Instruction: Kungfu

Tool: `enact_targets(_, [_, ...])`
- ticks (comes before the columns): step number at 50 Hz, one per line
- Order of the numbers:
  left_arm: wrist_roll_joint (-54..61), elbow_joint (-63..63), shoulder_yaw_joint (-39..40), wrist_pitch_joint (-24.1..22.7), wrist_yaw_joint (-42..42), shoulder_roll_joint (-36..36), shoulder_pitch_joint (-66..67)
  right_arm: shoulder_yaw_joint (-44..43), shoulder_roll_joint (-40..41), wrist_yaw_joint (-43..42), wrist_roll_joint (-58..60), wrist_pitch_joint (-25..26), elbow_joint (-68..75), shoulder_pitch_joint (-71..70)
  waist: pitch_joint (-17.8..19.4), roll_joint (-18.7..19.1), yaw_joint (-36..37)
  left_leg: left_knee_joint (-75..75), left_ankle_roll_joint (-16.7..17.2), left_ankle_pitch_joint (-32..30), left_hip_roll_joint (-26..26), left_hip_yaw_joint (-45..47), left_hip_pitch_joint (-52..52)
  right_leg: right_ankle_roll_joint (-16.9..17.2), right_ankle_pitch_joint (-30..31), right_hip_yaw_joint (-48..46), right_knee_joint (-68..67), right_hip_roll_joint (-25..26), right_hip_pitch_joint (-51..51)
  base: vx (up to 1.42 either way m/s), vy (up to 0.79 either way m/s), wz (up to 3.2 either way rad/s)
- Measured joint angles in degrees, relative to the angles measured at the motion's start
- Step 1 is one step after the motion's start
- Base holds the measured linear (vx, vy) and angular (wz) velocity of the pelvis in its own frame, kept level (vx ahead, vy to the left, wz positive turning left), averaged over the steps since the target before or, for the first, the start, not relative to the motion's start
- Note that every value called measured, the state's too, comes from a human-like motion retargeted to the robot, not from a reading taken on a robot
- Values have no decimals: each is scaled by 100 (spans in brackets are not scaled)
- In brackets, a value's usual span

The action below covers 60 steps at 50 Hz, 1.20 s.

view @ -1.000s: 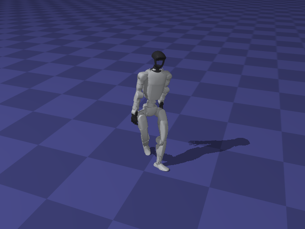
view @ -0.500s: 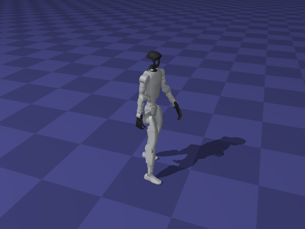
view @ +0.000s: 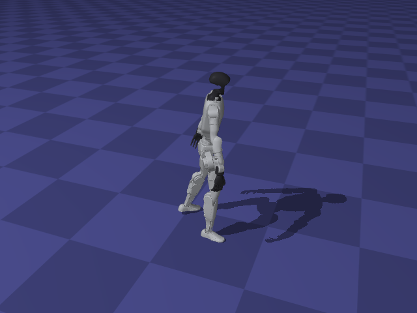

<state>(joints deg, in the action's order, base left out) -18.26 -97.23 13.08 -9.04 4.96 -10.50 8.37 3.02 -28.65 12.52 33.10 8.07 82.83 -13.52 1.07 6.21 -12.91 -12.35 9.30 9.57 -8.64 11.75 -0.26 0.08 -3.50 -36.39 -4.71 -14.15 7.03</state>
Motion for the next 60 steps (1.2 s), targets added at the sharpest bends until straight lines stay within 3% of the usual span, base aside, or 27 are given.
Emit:
enact_targets(5, [-749, 304, -375, -84, -86, 100, -342, -138, 227, -70, -641, -144, -237, 239, -23, 45, -68, 126, 257, 113, -61, -47, 84, 44, 117, -451, 38, -18, -124, -15, 30, 101])
enact_targets(10, [-1501, 852, -790, -117, -361, 387, -935, -606, 750, -63, -1412, -514, -625, 748, -52, -86, 58, 372, -174, 980, 192, -137, -35, 249, 543, -750, 214, -253, -189, -9, 48, 69])
enact_targets(13, [-1864, 1248, -872, -232, -717, 521, -1264, -964, 1244, 74, -1324, -642, -781, 983, 73, -250, 148, 341, -284, 1089, 407, -220, -109, 550, 882, -799, 444, -395, -277, -14, 65, 36])
enact_targets(16, [-2109, 1481, -990, -390, -949, 487, -1450, -965, 1689, 3, -1089, -828, -628, 1105, 67, -370, 74, 255, -396, 1071, 581, -448, -267, 792, 874, 133, 537, -317, -284, -13, 41, 62])
enact_targets(19, [-2295, 1549, -1011, -455, -940, 394, -1434, -696, 1987, -123, -654, -877, -400, 1242, -122, -304, 112, 312, -504, 960, 538, -517, -472, 349, 335, 1288, 171, 110, -123, -3, 25, 12])
enact_targets(21, [-2306, 1507, -932, -431, -829, 339, -1369, -436, 2145, -249, -405, -853, -258, 1265, -221, -243, 66, 382, -568, 877, 512, -539, -589, 226, -89, 1423, -43, 325, -124, -8, 21, 1])
enact_targets(25, [-1811, 1199, -748, -227, -784, 181, -1200, -134, 2421, -1286, -369, -639, -291, 1414, -287, -79, -280, 463, -605, 740, 414, -746, -776, 317, -567, 1059, -486, 504, -175, -10, 19, 31])
enact_targets(28, [-1172, 832, -624, 51, -1071, 61, -1059, -68, 2461, -1849, -651, -863, -361, 1536, -405, -223, -292, 503, -628, 672, 566, -692, -799, 364, -650, 1627, -576, 894, -257, -2, 9, -6])
enact_targets(30, [-778, 600, -438, 251, -1186, 42, -975, -80, 2458, -1722, -751, -987, -285, 1506, -470, -372, -68, 511, -640, 662, 654, -454, -768, 282, -779, 2025, -557, 1132, -376, -2, 4, -71])
enact_targets(35, [263, 261, 42, 282, -978, 148, -761, -326, 2427, -15, -872, -809, -193, 1418, -429, -544, 48, 479, -670, 647, 824, -287, -642, -312, -841, 1193, 31, 1122, -871, -5, 3, -27])
enact_targets(40, [1286, 279, 440, -137, -631, 587, -566, -763, 2456, 77, -1390, -586, -98, 1351, -326, -519, 268, 536, -625, 554, 739, -82, -558, -180, -802, 1506, -11, 1120, -841, -12, 2, -34])
enact_targets(43, [2024, 382, 687, -390, -630, 824, -473, -935, 2461, -128, -1896, -678, -31, 1341, -285, -493, 122, 673, -669, 464, 782, -124, -491, -225, -760, 1419, 70, 1165, -888, -12, 1, 8])
enact_targets(47, [2922, 444, 1109, -534, -1061, 937, -508, -1680, 2568, 216, -2887, -987, 5, 1438, -320, -509, 61, 787, -683, 341, 835, -228, -491, -235, -726, 1345, 173, 1159, -929, -8, -2, 23])
enact_targets(51, [4319, 544, 1663, -552, -1778, 924, -630, -2607, 2693, 787, -5153, -1314, 24, 1518, -387, -557, 159, 844, -684, 265, 868, -261, -524, -290, -685, 1363, 278, 1177, -928, -4, 0, 2])
enact_targets(55, [6162, 686, 2251, -259, -2705, 802, -772, -3377, 2712, 1216, -7945, -1523, 25, 1454, -382, -547, 152, 861, -720, 225, 869, -264, -550, -372, -659, 1415, 317, 1223, -905, -8, 3, -1])
enact_targets(60, [7108, 800, 2850, -190, -3185, 608, -847, -4053, 2646, 1223, -10039, -1826, -24, 1382, -367, -522, 99, 853, -728, 201, 834, -237, -564, -459, -643, 1568, 264, 1264, -832, -7, 3, -7])
